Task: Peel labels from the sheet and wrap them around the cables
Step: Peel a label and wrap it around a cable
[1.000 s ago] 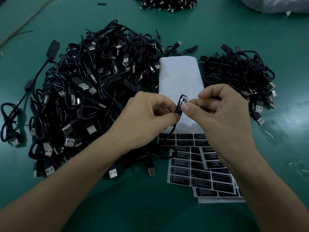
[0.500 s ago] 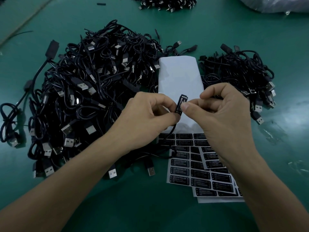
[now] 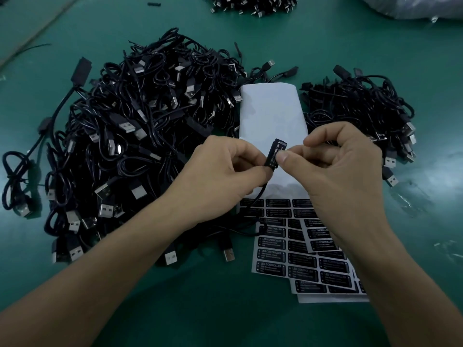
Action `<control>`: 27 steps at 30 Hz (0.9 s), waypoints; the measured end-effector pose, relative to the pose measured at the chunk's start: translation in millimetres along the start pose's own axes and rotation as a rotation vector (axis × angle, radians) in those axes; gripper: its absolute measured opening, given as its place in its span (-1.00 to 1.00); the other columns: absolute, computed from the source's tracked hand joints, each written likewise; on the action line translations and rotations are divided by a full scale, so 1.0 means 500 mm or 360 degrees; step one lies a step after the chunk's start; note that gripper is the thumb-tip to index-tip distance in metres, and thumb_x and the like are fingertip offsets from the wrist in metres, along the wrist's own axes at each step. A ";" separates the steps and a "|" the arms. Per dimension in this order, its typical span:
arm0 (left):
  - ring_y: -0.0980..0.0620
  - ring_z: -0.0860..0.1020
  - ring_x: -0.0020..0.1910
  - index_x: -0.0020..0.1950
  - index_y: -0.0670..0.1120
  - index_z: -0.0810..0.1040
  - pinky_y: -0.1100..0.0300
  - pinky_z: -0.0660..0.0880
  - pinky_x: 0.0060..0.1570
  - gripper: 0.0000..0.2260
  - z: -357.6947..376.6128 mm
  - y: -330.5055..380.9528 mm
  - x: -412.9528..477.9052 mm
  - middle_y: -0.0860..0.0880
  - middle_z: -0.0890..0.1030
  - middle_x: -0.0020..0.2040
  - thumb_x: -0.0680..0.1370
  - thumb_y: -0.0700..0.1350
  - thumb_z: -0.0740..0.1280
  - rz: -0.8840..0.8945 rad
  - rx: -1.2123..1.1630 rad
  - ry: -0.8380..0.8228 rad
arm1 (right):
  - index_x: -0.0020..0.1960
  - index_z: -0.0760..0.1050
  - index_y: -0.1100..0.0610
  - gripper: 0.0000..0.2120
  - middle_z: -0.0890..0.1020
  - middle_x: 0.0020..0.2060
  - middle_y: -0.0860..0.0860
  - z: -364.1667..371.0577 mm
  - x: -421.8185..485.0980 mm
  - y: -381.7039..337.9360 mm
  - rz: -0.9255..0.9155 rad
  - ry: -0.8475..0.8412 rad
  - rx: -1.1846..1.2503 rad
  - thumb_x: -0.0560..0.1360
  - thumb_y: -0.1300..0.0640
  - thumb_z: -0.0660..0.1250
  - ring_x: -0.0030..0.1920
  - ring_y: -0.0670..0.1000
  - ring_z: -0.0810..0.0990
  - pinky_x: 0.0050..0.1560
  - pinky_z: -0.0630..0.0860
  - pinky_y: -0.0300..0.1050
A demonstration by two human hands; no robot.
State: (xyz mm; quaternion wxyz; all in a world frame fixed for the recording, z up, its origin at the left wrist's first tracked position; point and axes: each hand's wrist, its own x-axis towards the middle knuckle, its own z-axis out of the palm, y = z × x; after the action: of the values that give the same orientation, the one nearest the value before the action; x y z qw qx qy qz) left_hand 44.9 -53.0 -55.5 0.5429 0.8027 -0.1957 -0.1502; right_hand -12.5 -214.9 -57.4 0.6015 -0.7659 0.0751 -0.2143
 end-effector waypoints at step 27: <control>-0.07 0.69 -0.22 -0.15 -0.01 0.69 -0.13 0.64 -0.06 -0.96 0.000 -0.005 0.001 -0.03 0.71 -0.25 0.51 -0.11 0.48 0.0042 0.0033 0.0000 | -0.07 0.45 0.02 -0.70 0.71 -0.29 -0.11 0.005 0.003 0.007 0.0011 -0.0067 0.0047 0.42 0.24 0.55 -0.27 -0.09 0.68 -0.19 0.63 -0.20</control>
State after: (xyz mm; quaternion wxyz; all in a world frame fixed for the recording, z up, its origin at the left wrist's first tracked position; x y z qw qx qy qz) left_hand 46.0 -52.4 -57.7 0.5366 0.8056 -0.2078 -0.1411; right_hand -9.8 -214.2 -60.8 0.6150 -0.7610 0.0618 -0.1971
